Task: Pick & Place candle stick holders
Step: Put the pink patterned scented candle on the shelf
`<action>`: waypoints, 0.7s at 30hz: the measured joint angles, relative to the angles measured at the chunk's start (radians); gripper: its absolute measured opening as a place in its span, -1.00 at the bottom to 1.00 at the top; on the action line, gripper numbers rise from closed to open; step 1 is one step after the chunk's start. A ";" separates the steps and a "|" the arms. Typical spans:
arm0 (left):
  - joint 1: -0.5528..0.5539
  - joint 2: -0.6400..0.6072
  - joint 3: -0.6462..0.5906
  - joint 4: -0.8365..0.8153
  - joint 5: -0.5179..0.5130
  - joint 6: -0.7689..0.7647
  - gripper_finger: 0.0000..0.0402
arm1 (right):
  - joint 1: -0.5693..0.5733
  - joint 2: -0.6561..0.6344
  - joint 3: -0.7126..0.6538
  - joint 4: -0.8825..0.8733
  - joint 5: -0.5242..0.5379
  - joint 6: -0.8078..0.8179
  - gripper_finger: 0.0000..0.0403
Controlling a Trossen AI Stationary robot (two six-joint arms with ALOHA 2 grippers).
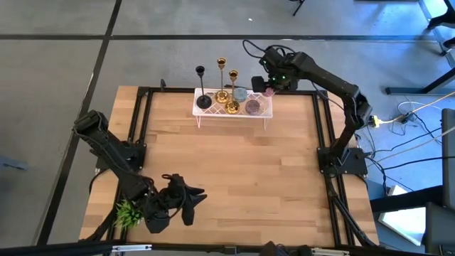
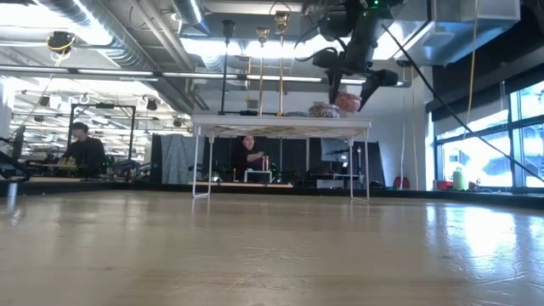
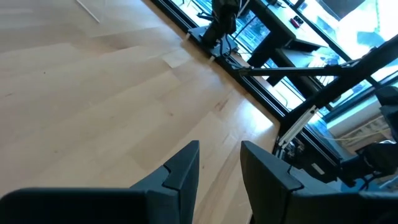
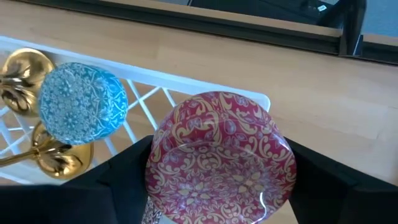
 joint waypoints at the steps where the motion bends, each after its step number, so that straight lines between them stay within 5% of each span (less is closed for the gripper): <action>1: 0.001 0.000 0.000 0.000 0.000 0.001 -0.44 | 0.000 0.000 0.000 0.001 0.000 0.000 0.46; 21: -0.002 0.000 0.000 -0.008 -0.001 0.001 -0.44 | 0.008 0.049 0.001 0.011 -0.035 -0.004 0.46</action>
